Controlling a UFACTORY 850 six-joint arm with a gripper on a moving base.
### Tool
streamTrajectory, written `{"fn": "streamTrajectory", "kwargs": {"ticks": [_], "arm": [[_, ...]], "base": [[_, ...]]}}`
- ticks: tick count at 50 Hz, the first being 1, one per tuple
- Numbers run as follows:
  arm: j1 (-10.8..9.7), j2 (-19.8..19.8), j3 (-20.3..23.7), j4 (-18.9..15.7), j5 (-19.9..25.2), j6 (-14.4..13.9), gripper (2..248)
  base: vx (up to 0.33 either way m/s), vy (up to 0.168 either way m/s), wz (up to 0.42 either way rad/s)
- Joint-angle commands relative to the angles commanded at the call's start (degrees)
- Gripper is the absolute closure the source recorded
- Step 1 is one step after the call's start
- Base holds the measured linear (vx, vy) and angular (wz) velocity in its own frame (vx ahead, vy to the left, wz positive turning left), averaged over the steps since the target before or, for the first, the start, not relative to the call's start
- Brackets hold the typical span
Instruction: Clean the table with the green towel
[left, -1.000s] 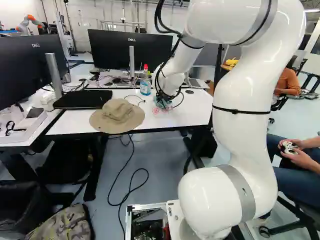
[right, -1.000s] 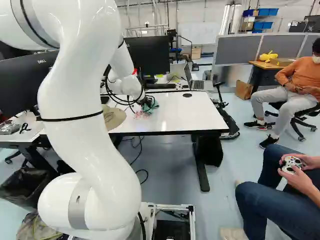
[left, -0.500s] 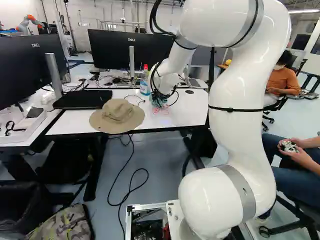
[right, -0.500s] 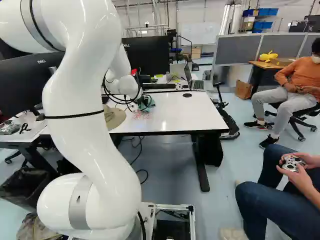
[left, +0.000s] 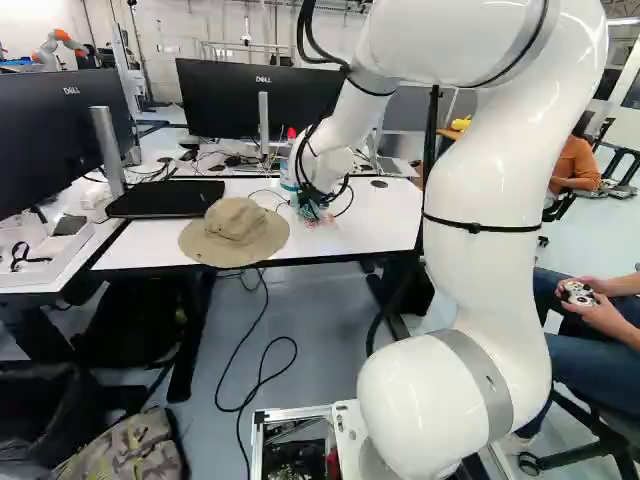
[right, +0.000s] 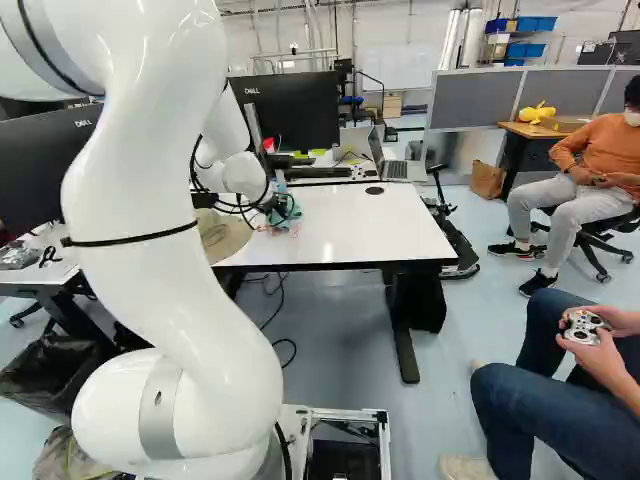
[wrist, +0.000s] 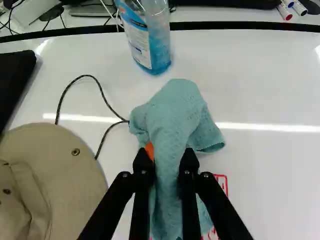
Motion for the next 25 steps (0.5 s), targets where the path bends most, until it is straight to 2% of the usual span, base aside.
{"fn": "streamTrajectory", "kwargs": {"ticks": [11, 25], "arm": [[0.8, 2.5, 3.0, 0.0, 0.0, 0.0, 188], [2.9, 4.7, 5.6, 0.0, 0.0, 0.0, 188]], "base": [[0.0, 0.0, 0.0], [0.0, 0.0, 0.0]]}}
